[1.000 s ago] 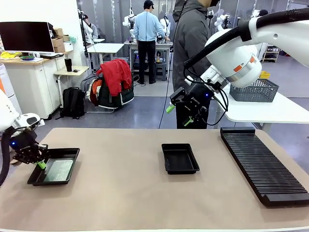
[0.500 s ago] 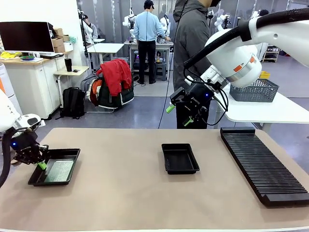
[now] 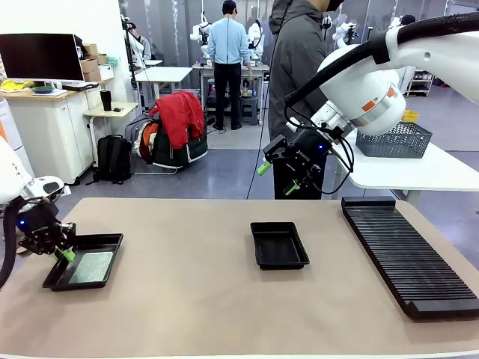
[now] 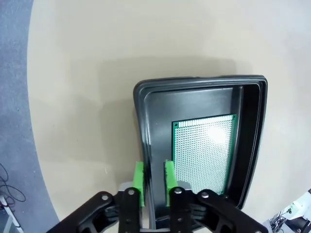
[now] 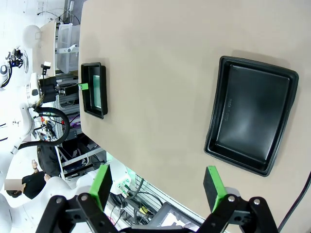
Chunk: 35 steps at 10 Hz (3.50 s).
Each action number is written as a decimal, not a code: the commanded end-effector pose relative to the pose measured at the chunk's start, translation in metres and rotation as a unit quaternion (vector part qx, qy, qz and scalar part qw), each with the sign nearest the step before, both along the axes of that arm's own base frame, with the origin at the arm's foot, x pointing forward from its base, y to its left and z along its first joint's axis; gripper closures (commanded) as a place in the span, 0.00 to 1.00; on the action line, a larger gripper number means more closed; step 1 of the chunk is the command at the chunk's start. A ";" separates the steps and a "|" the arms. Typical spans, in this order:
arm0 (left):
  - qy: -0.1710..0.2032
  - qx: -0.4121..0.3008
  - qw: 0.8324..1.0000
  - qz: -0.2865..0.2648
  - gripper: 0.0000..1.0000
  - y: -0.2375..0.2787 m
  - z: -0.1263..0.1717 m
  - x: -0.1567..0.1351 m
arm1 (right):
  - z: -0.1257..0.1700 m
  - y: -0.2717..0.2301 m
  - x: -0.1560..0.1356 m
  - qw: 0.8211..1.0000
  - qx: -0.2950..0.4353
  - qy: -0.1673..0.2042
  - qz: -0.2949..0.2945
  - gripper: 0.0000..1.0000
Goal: Inspect and transfer BCBs to ESD trays.
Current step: Pick up the ESD tray and place it on the left side of the table, then pick up the Blank PCB from the PCB Rack and place it in the right ESD tray.
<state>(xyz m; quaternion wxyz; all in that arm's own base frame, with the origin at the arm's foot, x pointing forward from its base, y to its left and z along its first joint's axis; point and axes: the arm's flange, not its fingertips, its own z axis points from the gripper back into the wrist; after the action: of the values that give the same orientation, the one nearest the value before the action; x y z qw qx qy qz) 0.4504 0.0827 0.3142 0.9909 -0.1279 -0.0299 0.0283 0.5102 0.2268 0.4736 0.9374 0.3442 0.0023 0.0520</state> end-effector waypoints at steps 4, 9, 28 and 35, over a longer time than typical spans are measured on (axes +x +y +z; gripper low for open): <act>0.025 0.052 0.998 0.015 0.27 -0.007 0.045 -0.008 | 0.000 0.001 0.000 1.000 0.000 0.001 -0.001 0.00; 0.056 0.111 0.992 -0.008 0.00 -0.031 0.134 -0.008 | 0.000 0.001 0.000 1.000 0.000 0.001 -0.001 0.00; 0.051 0.129 0.990 -0.019 0.00 -0.043 0.192 -0.007 | 0.000 0.001 0.000 1.000 0.000 0.001 -0.001 0.00; 0.051 0.129 0.990 -0.019 0.00 -0.043 0.192 -0.007 | 0.000 0.001 0.000 1.000 0.000 0.001 -0.001 0.00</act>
<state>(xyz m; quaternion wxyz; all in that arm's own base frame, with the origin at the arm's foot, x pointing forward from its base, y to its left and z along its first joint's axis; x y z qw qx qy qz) 0.4437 0.0395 0.5083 0.9997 0.0022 0.0215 0.0121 0.5102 0.2268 0.4735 0.9374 0.3442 0.0023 0.0520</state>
